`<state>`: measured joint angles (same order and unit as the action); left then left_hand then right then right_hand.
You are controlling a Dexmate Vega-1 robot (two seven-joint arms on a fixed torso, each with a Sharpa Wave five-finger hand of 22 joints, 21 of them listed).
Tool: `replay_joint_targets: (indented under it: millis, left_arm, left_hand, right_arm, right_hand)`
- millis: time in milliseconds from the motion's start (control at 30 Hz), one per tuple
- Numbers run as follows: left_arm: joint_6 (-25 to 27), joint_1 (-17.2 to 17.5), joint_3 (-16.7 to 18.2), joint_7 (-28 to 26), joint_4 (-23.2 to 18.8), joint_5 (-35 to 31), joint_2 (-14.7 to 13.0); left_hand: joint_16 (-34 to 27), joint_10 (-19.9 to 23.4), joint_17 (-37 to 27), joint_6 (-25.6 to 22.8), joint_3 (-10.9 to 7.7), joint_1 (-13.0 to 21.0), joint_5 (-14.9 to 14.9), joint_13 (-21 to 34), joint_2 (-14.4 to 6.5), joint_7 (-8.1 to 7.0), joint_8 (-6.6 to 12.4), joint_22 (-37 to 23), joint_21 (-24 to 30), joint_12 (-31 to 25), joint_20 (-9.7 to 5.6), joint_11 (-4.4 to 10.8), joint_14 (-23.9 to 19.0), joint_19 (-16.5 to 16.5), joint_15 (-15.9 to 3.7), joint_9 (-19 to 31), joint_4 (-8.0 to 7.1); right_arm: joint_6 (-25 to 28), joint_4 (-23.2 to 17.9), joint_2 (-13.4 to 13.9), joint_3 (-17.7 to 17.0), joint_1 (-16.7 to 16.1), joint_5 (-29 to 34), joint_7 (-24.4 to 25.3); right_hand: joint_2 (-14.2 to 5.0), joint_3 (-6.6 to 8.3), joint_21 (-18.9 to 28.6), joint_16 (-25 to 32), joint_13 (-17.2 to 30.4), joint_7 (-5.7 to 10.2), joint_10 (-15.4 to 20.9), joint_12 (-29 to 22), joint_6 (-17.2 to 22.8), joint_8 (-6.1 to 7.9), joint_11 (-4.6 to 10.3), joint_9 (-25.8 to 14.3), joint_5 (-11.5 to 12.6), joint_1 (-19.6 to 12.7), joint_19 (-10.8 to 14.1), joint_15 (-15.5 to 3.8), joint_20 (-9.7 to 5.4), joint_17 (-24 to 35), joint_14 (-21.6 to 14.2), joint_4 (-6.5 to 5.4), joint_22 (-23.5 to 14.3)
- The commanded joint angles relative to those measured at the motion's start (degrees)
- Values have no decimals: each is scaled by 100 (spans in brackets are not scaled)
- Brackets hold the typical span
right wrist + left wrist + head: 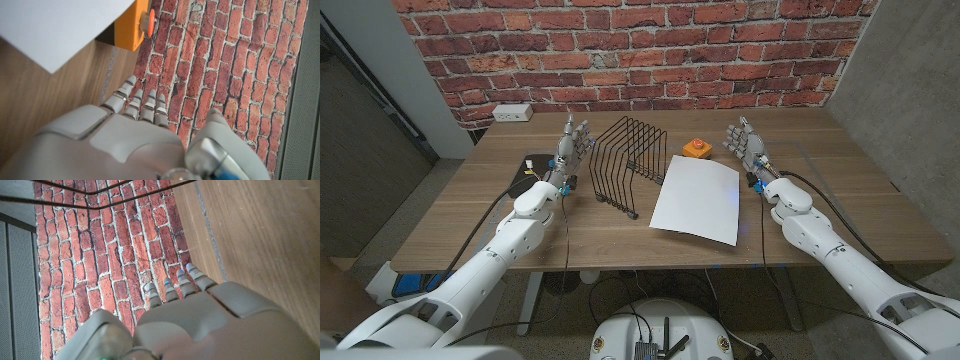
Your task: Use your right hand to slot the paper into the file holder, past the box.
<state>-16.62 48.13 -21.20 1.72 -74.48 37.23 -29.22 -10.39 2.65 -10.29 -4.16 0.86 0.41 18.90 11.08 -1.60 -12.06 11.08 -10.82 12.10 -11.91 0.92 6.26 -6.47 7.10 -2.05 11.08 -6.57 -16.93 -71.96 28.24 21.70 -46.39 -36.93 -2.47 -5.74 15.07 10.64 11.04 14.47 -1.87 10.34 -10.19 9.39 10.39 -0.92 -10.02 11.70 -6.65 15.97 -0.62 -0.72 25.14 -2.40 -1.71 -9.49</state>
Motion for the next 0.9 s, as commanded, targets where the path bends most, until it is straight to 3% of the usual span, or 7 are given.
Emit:
replay_joint_targets:
  millis: [33, 900]
  left_arm:
    - [-3, -1, 0, 1, 4, 1, 0]
    - [0, -3, 0, 1, 4, 1, -1]
  left_hand:
    - [-33, -9, -12, -3, 9, -6, 21, 29, -53, -50, 34, -30, 33, -42, -9, 39, -50, 38, 9, 27, -37]
    - [-33, -9, -12, -1, 9, -5, 21, 29, -54, -50, 33, -30, 34, -42, -9, 40, -50, 39, 4, 27, -39]
  right_arm:
    - [58, 98, -20, 32, 85, 14, -12]
    - [519, -1041, 325, -39, -467, 193, 725]
  right_hand:
    - [8, 38, 12, 11, -11, 23, 21, -33, 4, 22, 15, -9, 32, -48, 21, -16, -45, -7, -38, 2, -14]
    - [-23, 94, 14, 12, -151, 71, 33, -59, -123, -1, 32, -9, 69, -62, 19, -151, -147, -158, -80, 47, -10]
